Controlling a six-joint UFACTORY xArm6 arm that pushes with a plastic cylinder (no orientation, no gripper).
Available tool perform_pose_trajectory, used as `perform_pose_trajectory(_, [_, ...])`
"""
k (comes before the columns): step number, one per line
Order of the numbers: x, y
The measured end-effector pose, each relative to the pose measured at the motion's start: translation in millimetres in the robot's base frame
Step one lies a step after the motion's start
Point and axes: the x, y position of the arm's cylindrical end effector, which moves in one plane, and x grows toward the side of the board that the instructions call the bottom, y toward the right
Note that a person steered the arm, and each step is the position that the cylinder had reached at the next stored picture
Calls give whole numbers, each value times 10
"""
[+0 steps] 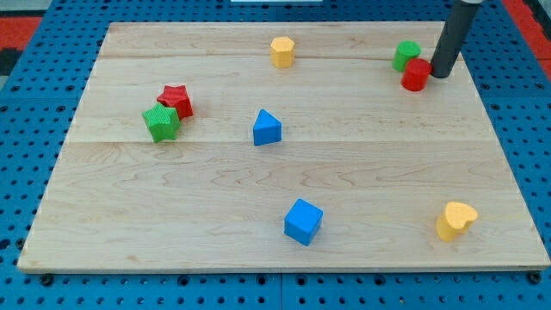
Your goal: Shove red circle vertically towards blue triangle
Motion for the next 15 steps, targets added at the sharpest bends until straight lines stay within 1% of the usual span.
perform_pose_trajectory(2, [87, -446])
perform_pose_trajectory(5, [640, -1380])
perform_pose_trajectory(8, [1006, -2249])
perform_pose_trajectory(9, [1049, -2304])
perform_pose_trajectory(10, [1014, -1423])
perform_pose_trajectory(11, [1009, -1301])
perform_pose_trajectory(13, [626, -1305])
perform_pose_trajectory(14, [626, -1314])
perform_pose_trajectory(15, [627, -1549])
